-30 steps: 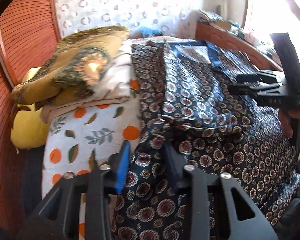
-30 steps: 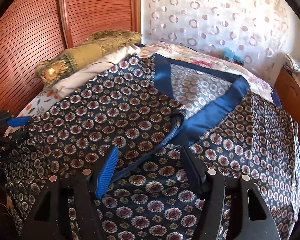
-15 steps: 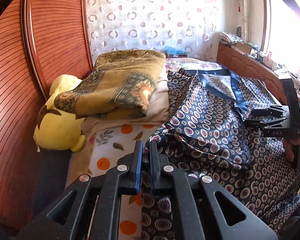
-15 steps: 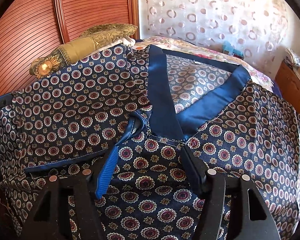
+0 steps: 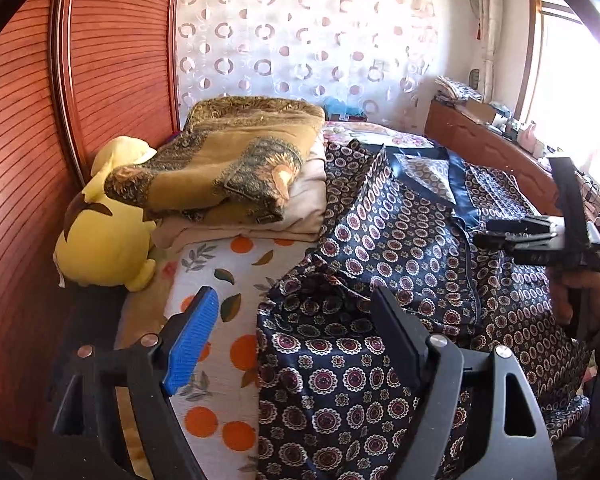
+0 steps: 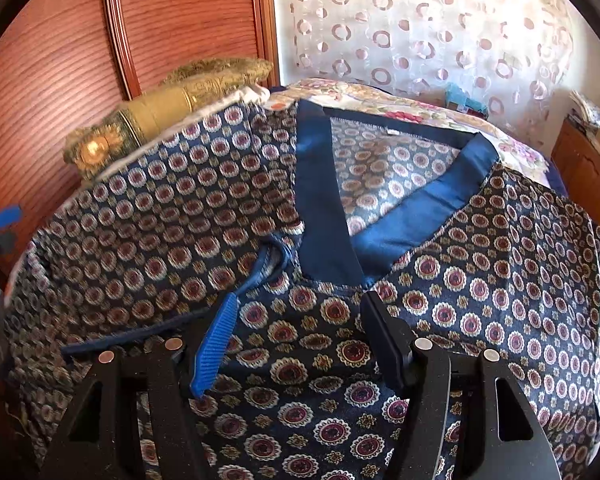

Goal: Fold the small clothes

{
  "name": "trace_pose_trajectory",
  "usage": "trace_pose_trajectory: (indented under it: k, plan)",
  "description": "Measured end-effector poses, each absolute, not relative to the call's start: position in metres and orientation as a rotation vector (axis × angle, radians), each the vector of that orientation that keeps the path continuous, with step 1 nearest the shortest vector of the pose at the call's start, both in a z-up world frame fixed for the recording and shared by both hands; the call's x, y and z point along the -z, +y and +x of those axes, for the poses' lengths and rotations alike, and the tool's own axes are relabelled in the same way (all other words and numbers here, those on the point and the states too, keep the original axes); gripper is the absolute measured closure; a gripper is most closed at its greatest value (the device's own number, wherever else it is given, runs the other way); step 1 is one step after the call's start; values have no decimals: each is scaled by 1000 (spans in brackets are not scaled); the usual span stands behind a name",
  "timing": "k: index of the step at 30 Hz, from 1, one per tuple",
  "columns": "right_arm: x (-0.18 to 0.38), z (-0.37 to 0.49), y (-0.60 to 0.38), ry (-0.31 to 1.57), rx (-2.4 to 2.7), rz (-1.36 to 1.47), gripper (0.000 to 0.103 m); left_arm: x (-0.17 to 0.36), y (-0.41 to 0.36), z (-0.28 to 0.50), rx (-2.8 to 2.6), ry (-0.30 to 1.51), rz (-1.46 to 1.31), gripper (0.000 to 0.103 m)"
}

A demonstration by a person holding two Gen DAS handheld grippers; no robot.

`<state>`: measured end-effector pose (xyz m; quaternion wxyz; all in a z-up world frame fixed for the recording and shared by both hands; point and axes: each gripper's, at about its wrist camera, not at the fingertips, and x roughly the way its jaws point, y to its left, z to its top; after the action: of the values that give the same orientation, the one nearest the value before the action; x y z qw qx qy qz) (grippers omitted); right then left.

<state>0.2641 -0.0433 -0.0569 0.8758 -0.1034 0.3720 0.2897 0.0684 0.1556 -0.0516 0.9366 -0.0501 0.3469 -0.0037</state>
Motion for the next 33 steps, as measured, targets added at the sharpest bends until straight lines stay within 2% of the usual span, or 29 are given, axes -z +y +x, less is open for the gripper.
trace_pose_trajectory:
  k: [2, 8, 11, 12, 13, 15, 18, 23, 26, 29, 30, 33]
  plan:
    - [50, 266, -42, 773, -627, -189, 37, 55, 151, 70, 7, 713, -92, 24]
    - [48, 288, -20, 819, -622, -181, 53, 61, 138, 75, 21, 730, -72, 24]
    - [56, 297, -13, 846, -583, -207, 68, 63, 133, 75, 26, 735, -66, 24]
    - [57, 297, -12, 849, -578, -215, 83, 63, 133, 76, 26, 735, -64, 24]
    - [58, 297, -13, 852, -588, -214, 94, 64, 132, 75, 25, 734, -64, 24]
    - [52, 288, -21, 825, -620, -200, 98, 62, 132, 74, 25, 731, -66, 24]
    - [38, 270, -39, 752, -599, -202, 99, 59, 130, 70, 32, 715, -69, 24]
    - [46, 268, -48, 770, -555, -240, 98, 56, 121, 75, 46, 713, -63, 24]
    - [48, 266, -51, 781, -566, -225, 85, 53, 110, 79, 67, 710, -56, 24]
    - [50, 256, -70, 764, -565, -211, 65, 51, 96, 83, 93, 710, -34, 24]
    - [51, 253, -78, 762, -556, -207, 55, 51, 92, 85, 100, 711, -28, 24]
    - [49, 238, -103, 751, -534, -197, 50, 49, 74, 93, 126, 711, -12, 24]
